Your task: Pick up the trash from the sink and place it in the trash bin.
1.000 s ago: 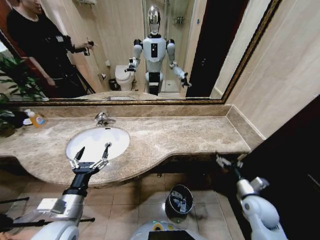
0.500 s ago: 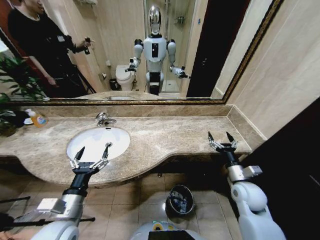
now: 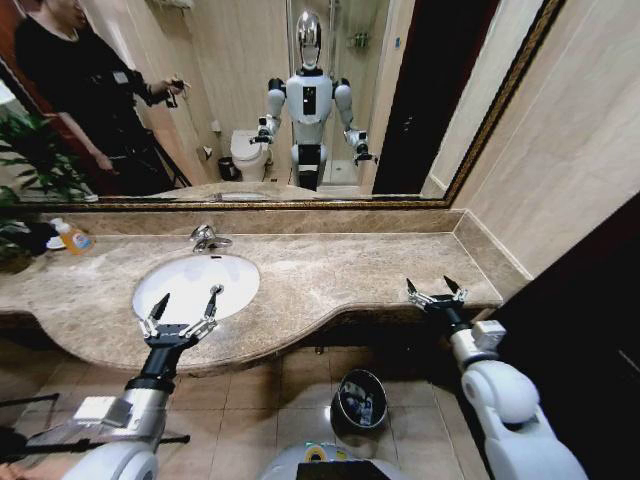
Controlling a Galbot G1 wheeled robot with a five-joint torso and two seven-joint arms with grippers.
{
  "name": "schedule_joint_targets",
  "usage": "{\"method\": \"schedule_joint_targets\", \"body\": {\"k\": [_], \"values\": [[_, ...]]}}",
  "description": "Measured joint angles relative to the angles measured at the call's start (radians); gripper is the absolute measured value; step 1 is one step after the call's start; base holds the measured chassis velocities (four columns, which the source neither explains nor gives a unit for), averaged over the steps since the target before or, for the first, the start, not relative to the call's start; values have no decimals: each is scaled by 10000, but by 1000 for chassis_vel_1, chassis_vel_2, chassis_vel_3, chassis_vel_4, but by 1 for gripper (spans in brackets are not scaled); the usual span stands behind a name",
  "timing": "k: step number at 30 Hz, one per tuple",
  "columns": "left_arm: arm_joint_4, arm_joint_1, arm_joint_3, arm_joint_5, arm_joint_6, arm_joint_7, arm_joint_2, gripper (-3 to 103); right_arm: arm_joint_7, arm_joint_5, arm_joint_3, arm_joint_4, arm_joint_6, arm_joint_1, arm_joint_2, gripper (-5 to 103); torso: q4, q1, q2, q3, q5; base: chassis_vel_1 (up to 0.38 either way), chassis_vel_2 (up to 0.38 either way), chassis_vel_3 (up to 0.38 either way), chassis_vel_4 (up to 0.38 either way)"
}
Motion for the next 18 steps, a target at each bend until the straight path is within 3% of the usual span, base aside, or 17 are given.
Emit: {"method": "schedule_joint_targets", "body": {"k": [18], "values": [[0, 0, 0, 0, 0, 0, 0, 100, 1, 26, 6, -1, -21, 7, 30, 100, 0, 0, 0, 0, 1, 0, 0, 0, 0]]}}
